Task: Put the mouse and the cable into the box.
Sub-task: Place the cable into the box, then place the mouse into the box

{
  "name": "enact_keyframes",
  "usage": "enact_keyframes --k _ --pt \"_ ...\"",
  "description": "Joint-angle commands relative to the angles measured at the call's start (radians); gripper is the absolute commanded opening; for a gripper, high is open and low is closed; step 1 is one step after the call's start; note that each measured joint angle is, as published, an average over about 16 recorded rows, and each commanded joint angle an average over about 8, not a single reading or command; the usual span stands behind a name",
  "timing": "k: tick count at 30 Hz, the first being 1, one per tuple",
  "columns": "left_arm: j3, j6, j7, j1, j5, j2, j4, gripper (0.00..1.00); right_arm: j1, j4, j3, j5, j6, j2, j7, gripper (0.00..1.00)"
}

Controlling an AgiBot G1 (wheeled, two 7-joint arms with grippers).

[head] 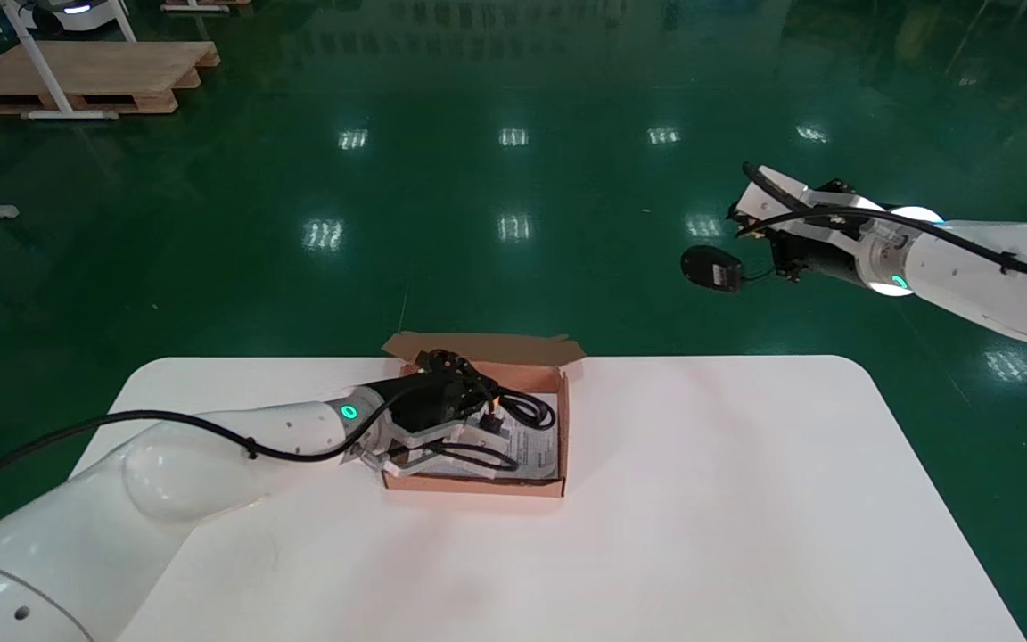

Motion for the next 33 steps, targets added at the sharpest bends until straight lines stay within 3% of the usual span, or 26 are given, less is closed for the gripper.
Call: enact_keyframes --k 1,3,10,11,33 --pt "0.019 -0.026 0.034 0.004 -0.037 0.004 -0.004 0.00 0.000 0.000 0.000 0.000 0.000 0.000 0.000 0.00" --pt "0.036 -0.032 0.045 0.000 -0.073 0.004 0.006 0.05 0.000 0.000 0.000 0.000 0.000 0.000 0.000 0.00" --pt "0.073 -0.034 0.052 -0.009 -0.145 0.006 0.047 0.93 0.000 -0.001 0.000 0.001 0.000 -0.001 -0.001 0.00" --pt "0.074 -0.033 0.051 -0.010 -0.148 0.006 0.050 1.00 0.000 -0.001 0.000 0.001 0.000 -0.001 -0.001 0.00" --pt "0.068 -0.033 0.052 -0.010 -0.138 0.004 0.036 1.00 0.000 0.000 0.000 0.000 0.000 0.000 0.000 0.00"
